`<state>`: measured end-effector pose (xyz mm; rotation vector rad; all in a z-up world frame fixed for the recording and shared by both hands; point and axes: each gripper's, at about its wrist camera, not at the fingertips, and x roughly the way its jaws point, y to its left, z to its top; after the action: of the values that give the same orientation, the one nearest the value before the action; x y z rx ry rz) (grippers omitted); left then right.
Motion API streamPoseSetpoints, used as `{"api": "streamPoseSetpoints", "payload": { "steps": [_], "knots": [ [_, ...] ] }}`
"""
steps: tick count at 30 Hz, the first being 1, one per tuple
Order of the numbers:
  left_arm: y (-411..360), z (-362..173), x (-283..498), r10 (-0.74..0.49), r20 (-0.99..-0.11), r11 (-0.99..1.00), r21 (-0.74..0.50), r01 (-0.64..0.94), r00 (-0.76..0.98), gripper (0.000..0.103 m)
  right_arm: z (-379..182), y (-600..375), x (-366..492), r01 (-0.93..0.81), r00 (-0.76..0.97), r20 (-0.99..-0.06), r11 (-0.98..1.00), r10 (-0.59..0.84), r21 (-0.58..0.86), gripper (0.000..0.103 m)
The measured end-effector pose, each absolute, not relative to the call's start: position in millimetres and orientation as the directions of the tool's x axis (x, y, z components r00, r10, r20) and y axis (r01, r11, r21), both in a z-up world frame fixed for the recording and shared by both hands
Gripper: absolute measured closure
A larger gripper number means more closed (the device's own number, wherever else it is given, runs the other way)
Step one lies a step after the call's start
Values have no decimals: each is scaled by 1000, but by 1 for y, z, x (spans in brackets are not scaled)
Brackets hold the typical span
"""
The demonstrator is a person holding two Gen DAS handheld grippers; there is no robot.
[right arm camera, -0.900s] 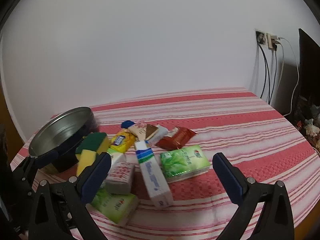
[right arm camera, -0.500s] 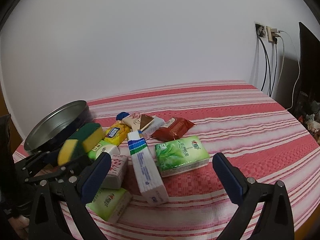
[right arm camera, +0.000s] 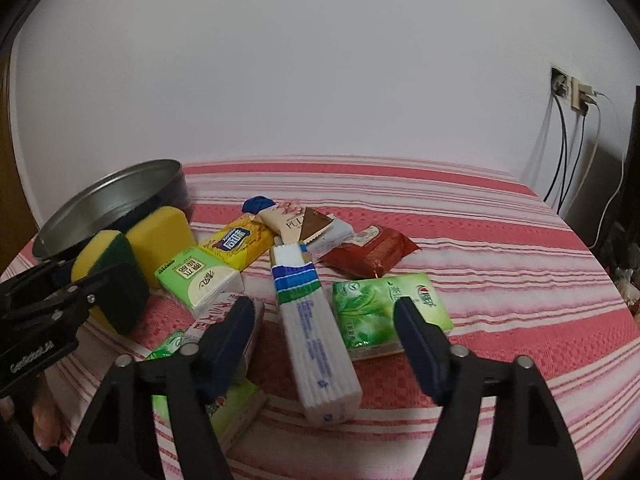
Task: Organize objects
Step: 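Grasp the yellow sponge with the left tool while the right tool grasps the striped toothpaste box, then carry both items over the metal tin and open both tools to drop them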
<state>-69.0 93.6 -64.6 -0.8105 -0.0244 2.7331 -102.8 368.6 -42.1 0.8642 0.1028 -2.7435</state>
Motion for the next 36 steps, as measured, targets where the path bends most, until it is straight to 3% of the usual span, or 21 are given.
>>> {"api": "streamPoseSetpoints", "payload": {
  "steps": [3,6,13,36],
  "knots": [
    [98,-63,-66,276,-518,-958,-75,-278,-810,62,-42,366,-108,273,-782,-583,-962,-220,-4,31],
    [97,-63,-66,279,-512,-957,-78,-280,-813,62,-46,361,-113,289,-761,-612,-957,-215,-23,54],
    [97,-63,-63,282,-504,-956,-77,-282,-817,62,-50,354,-116,332,-740,-627,-943,-242,-29,76],
    [83,-40,-55,269,-452,-963,-99,-252,-850,62,-28,357,-98,347,-821,-484,-938,-304,1,77]
  ]
}}
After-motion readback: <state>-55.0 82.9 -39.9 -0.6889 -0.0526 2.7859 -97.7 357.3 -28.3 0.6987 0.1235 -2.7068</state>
